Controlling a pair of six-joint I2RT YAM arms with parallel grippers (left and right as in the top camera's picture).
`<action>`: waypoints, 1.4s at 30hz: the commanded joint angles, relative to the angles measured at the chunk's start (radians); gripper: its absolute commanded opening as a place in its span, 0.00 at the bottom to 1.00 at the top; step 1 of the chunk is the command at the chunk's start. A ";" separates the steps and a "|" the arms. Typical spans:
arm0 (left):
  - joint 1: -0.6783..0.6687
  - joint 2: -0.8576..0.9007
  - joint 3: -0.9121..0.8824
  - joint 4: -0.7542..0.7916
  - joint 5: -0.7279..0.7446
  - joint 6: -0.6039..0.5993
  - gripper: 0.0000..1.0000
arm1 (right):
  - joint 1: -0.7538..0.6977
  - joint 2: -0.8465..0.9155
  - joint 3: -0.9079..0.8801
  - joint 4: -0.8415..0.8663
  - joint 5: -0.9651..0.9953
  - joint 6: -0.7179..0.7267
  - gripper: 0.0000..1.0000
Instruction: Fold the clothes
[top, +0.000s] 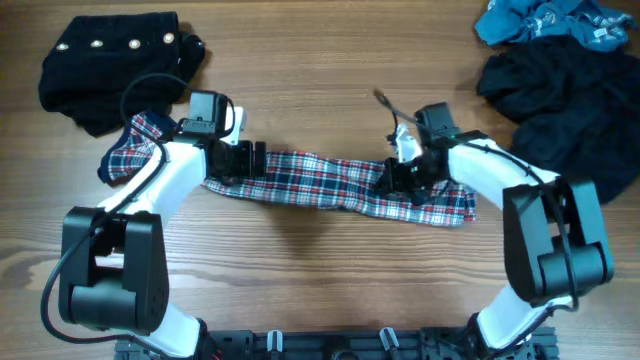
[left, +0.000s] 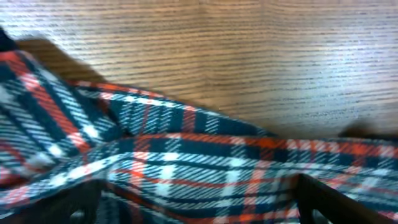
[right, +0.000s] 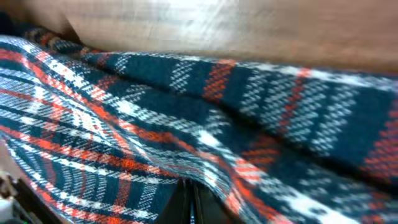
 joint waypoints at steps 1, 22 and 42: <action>0.019 0.018 -0.005 0.007 -0.035 -0.002 1.00 | -0.098 0.065 0.005 0.011 0.189 -0.048 0.04; 0.162 0.018 -0.002 -0.017 -0.161 -0.038 1.00 | -0.148 0.065 0.080 0.036 0.174 -0.095 0.04; 0.275 -0.013 0.237 -0.164 -0.173 -0.048 1.00 | -0.149 0.065 0.080 0.028 0.174 -0.087 0.04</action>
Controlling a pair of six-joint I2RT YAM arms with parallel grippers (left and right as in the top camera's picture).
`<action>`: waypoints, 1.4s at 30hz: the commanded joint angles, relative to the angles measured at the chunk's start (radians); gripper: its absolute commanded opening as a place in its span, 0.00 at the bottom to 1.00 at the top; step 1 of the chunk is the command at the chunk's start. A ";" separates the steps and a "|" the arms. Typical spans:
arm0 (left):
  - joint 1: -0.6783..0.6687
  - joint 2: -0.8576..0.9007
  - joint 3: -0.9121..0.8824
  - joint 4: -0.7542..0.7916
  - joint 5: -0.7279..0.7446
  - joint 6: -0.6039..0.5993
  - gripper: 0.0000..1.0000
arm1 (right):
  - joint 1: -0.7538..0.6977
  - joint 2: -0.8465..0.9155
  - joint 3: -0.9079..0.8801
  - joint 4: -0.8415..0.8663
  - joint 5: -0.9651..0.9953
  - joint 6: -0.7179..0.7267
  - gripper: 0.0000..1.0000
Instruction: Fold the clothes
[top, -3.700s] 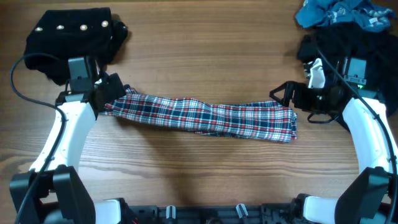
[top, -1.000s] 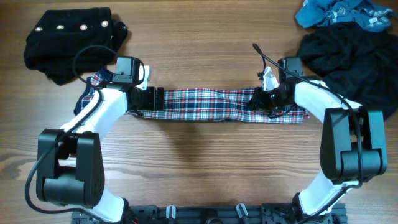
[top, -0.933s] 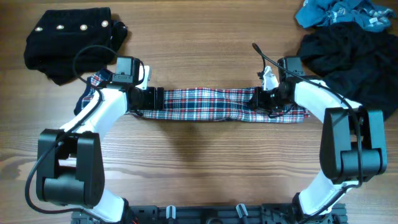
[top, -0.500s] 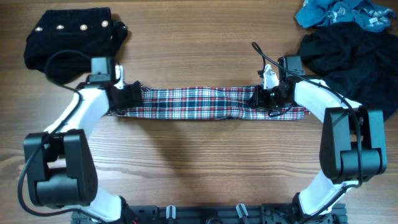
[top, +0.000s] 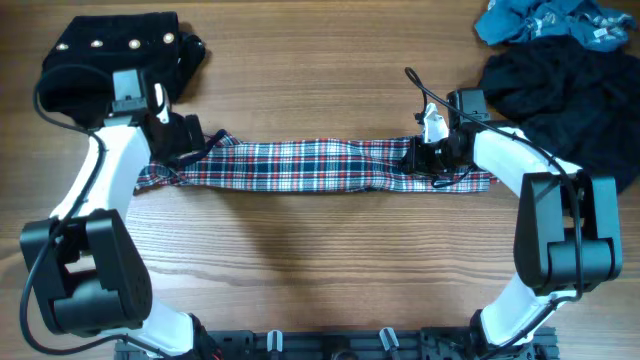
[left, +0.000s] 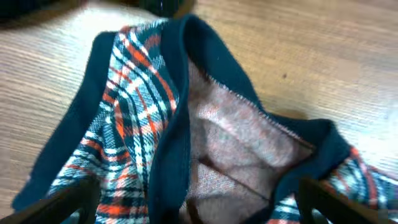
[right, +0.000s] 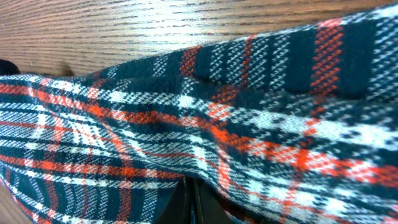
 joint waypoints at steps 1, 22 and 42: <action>0.016 -0.021 0.072 -0.037 -0.013 -0.024 1.00 | -0.018 0.035 0.010 0.002 0.111 -0.011 0.04; 0.156 -0.064 0.118 -0.344 0.411 -0.130 1.00 | -0.019 0.029 0.322 -0.251 -0.006 -0.053 0.93; 0.336 -0.037 -0.020 -0.187 0.549 -0.113 1.00 | -0.019 0.018 0.335 -0.417 0.298 -0.099 0.93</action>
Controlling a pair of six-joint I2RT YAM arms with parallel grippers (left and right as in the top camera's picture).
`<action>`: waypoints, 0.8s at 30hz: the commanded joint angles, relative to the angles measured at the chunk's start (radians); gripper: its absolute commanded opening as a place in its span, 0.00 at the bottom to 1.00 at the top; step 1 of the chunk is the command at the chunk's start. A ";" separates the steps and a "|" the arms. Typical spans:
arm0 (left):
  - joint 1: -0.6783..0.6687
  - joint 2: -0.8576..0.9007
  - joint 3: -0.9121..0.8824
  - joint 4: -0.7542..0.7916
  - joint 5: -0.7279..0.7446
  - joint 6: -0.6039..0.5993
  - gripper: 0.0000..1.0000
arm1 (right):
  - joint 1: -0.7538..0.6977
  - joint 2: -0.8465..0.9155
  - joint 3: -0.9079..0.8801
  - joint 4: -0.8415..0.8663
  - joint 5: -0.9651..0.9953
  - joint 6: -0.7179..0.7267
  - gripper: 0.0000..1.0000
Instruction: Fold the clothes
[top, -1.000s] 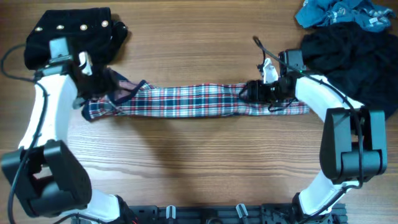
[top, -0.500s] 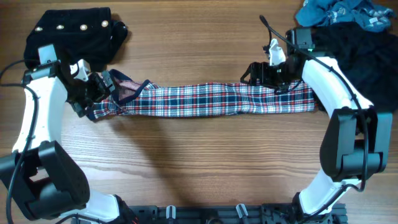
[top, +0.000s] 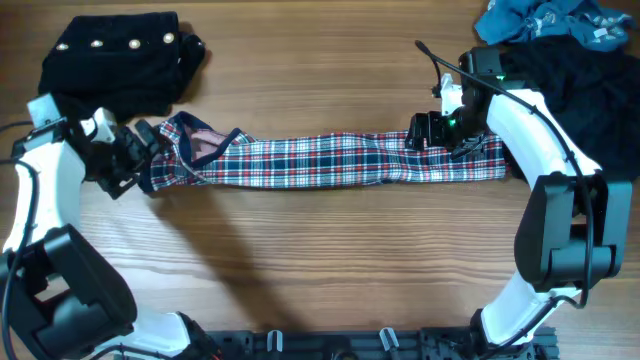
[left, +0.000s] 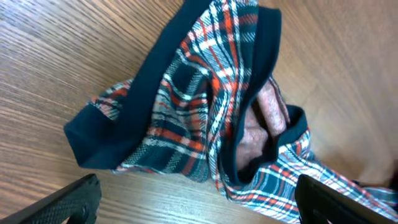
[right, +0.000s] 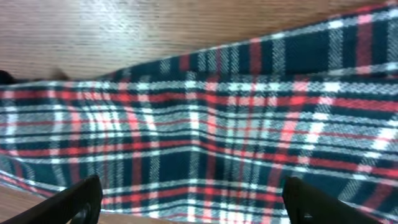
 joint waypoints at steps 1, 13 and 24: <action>0.020 0.015 -0.029 0.015 0.070 0.021 1.00 | -0.004 0.005 0.004 -0.008 0.032 -0.011 0.93; 0.164 0.171 -0.029 0.115 0.071 0.029 1.00 | -0.004 0.005 0.004 -0.016 0.055 -0.008 0.94; 0.152 0.285 -0.029 0.226 0.266 0.113 1.00 | -0.004 0.005 0.004 -0.025 0.055 0.024 0.94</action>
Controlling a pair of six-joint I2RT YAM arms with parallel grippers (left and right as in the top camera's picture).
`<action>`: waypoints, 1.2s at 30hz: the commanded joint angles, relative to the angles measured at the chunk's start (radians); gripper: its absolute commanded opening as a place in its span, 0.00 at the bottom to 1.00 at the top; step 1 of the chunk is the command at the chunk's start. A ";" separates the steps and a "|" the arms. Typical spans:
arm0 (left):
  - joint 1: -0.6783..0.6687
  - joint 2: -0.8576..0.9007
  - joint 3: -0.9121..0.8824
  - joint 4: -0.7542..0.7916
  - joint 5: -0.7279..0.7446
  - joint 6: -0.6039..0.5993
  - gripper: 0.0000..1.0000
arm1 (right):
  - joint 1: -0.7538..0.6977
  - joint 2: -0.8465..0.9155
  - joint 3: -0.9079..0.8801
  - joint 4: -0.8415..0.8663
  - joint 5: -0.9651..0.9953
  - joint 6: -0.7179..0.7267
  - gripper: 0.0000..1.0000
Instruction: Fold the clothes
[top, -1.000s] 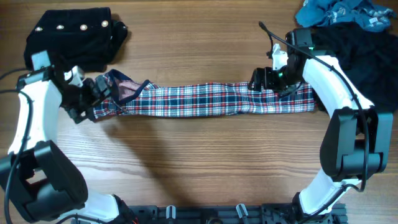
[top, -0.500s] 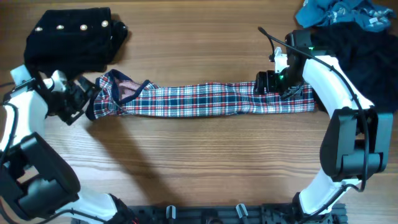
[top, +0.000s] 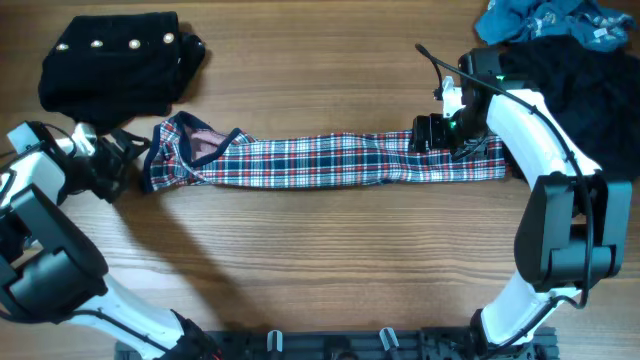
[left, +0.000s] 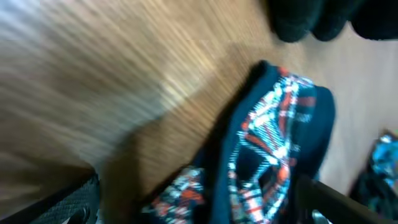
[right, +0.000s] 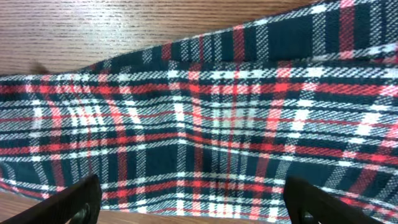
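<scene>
A plaid garment (top: 320, 160) in navy, red and white lies stretched as a long narrow strip across the middle of the table. Its dark-banded left end (left: 273, 130) is bunched and partly turned open. My left gripper (top: 112, 162) is just left of that end, low over the wood, and the blurred left wrist view shows the left gripper (left: 199, 202) open with the cloth's end ahead of it. Over the strip's right end my right gripper (top: 432, 135) hovers. The right wrist view shows the right gripper (right: 189, 202) wide open above flat plaid (right: 205, 124).
A folded black garment with pale studs (top: 110, 55) lies at the back left. A black heap (top: 565, 95) and a blue garment (top: 545, 20) fill the back right corner, close behind my right arm. Bare wood runs along the front.
My left gripper has drawn a little further left from the garment's banded end and its camera now looks low across the wood. The right gripper and the garment have not moved.
The plaid garment first lay as a shorter, rumpled strip, my right gripper shut on it and the left over its other end. Then it was pulled out longer and straighter. Then both grippers were open, the left one off the left end, as now.
</scene>
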 joint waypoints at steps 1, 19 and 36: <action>-0.023 0.046 -0.013 -0.023 0.101 0.102 1.00 | -0.004 0.005 0.004 -0.004 0.020 0.015 0.94; -0.168 0.046 -0.013 -0.132 0.070 0.274 0.64 | -0.004 0.005 0.004 -0.002 0.019 0.034 0.94; -0.234 0.035 -0.006 0.044 0.051 0.189 0.04 | -0.004 0.005 0.004 -0.002 0.000 0.032 0.96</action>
